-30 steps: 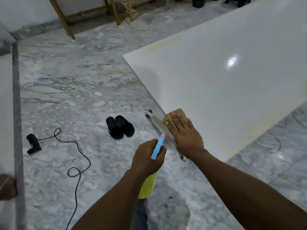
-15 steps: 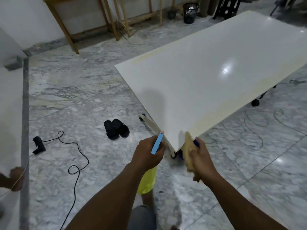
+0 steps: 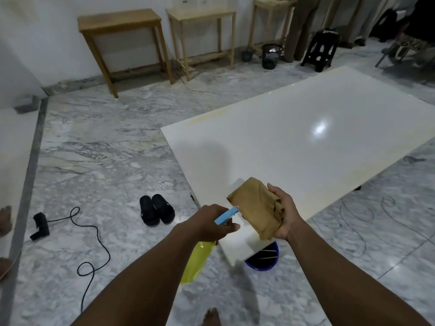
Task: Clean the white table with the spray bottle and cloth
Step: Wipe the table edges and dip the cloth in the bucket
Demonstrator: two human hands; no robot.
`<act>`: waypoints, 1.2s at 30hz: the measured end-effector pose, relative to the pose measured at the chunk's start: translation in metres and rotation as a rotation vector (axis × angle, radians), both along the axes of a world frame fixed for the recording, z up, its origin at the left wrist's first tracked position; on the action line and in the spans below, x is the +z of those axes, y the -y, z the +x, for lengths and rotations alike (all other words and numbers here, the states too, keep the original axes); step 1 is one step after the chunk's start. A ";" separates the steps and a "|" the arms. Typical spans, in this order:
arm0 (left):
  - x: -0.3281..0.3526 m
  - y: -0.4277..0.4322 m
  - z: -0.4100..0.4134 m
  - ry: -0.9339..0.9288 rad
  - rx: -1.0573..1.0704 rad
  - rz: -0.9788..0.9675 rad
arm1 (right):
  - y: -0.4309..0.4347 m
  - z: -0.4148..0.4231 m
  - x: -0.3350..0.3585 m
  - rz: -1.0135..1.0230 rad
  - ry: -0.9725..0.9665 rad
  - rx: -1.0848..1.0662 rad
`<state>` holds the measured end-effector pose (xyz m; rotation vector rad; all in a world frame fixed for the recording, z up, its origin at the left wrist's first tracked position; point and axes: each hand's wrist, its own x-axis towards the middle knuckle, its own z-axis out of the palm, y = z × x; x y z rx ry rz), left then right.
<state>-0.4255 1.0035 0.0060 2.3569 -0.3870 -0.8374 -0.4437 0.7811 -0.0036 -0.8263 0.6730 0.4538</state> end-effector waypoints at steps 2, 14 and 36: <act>0.008 0.005 0.008 0.032 0.022 0.001 | 0.001 0.017 0.001 -0.046 -0.015 0.067; -0.023 0.009 -0.025 -0.027 0.800 -0.041 | 0.007 0.118 -0.021 -0.203 -0.044 0.748; -0.080 0.255 -0.225 0.232 1.762 -0.010 | -0.044 0.066 -0.051 -0.859 1.398 2.077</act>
